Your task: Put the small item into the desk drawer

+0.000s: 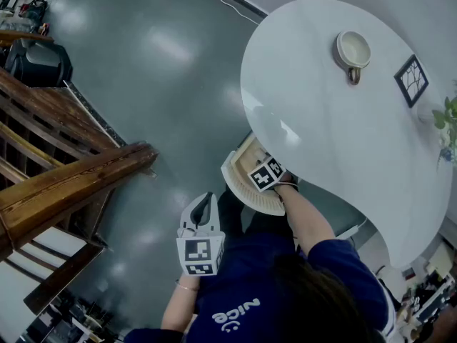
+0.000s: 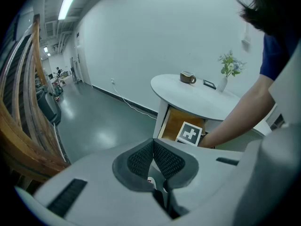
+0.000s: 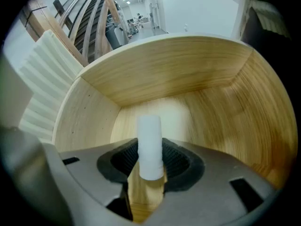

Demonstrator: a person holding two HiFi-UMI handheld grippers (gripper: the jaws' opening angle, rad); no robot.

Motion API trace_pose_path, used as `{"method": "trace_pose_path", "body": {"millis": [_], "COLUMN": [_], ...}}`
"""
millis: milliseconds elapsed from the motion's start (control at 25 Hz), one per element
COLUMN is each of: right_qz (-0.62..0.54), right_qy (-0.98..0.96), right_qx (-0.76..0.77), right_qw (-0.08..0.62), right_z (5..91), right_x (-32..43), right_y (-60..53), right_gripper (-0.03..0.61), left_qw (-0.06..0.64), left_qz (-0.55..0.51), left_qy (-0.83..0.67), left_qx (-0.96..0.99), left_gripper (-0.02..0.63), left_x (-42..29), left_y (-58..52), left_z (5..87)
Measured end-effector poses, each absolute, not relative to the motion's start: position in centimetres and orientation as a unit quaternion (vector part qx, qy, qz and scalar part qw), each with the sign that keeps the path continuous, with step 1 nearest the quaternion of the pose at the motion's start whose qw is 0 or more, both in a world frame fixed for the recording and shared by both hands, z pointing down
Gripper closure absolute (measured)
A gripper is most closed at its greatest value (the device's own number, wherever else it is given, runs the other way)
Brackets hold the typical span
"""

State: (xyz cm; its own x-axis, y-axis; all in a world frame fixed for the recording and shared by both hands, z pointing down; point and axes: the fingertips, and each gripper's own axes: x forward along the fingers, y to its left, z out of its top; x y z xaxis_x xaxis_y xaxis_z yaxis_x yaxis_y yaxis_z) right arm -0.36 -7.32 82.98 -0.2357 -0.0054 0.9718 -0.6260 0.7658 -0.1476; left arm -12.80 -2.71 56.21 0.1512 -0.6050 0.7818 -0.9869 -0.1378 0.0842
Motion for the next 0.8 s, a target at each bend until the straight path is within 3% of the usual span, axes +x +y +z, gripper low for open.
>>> {"method": "trace_pose_path", "body": {"millis": [200, 800], "right_qz": [0.276, 0.28], "right_qy": [-0.737, -0.761], "right_qx": [0.214, 0.232], "right_qw": [0.579, 0.537], "right_z": [82.6, 76.2], "right_x": [-0.3, -0.5], "right_y": [-6.7, -6.4], "right_gripper": [0.301, 0.287], "left_qw": [0.312, 0.3], "left_qz": [0.299, 0.259], "left_qy": [-0.577, -0.572], "left_qx": [0.693, 0.718], "left_gripper": [0.611, 0.61], "left_x": [-12.6, -11.7], "left_y": [-3.0, -4.7], "left_z": [56.1, 55.3]}}
